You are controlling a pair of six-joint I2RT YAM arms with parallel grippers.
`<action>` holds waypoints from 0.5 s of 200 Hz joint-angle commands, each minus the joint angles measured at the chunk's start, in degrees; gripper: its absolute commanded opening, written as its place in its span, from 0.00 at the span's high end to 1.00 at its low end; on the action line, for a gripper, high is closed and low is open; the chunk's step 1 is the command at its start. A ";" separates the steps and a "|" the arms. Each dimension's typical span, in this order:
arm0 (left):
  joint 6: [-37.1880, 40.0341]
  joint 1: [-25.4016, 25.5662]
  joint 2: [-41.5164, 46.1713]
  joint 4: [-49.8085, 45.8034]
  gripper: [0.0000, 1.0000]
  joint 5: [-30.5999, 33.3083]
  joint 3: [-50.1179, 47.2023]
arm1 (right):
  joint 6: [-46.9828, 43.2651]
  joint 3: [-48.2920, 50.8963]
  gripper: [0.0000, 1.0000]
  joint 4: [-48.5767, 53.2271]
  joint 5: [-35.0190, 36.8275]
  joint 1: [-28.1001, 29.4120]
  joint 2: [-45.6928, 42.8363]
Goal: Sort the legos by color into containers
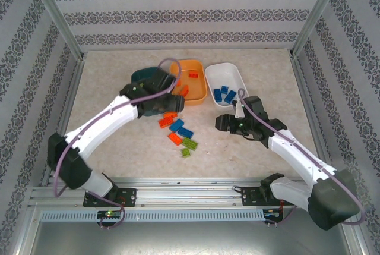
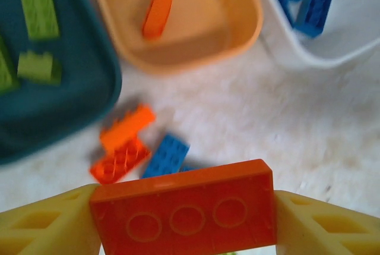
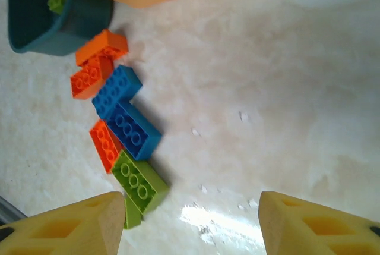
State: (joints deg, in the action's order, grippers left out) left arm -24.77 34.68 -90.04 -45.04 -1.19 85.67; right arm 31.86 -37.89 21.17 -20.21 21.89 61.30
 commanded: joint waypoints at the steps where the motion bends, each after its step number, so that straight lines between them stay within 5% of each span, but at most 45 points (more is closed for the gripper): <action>1: 8.02 -2.54 -9.60 -3.14 0.31 -1.82 9.90 | 2.59 3.07 0.39 0.81 0.60 0.41 -3.20; 77: 15.63 -5.78 -46.67 -15.11 0.31 -0.57 58.23 | 4.62 8.91 0.39 6.32 3.06 3.51 -13.22; 100: 15.51 -6.78 -52.32 -15.93 0.31 -0.48 64.53 | 3.69 9.03 0.39 8.61 3.90 3.51 -15.00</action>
State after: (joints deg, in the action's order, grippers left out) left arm -11.68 29.26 -139.35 -55.13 -2.72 144.31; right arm 35.81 -29.61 26.28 -18.24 24.64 48.16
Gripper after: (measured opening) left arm 0.692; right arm 0.612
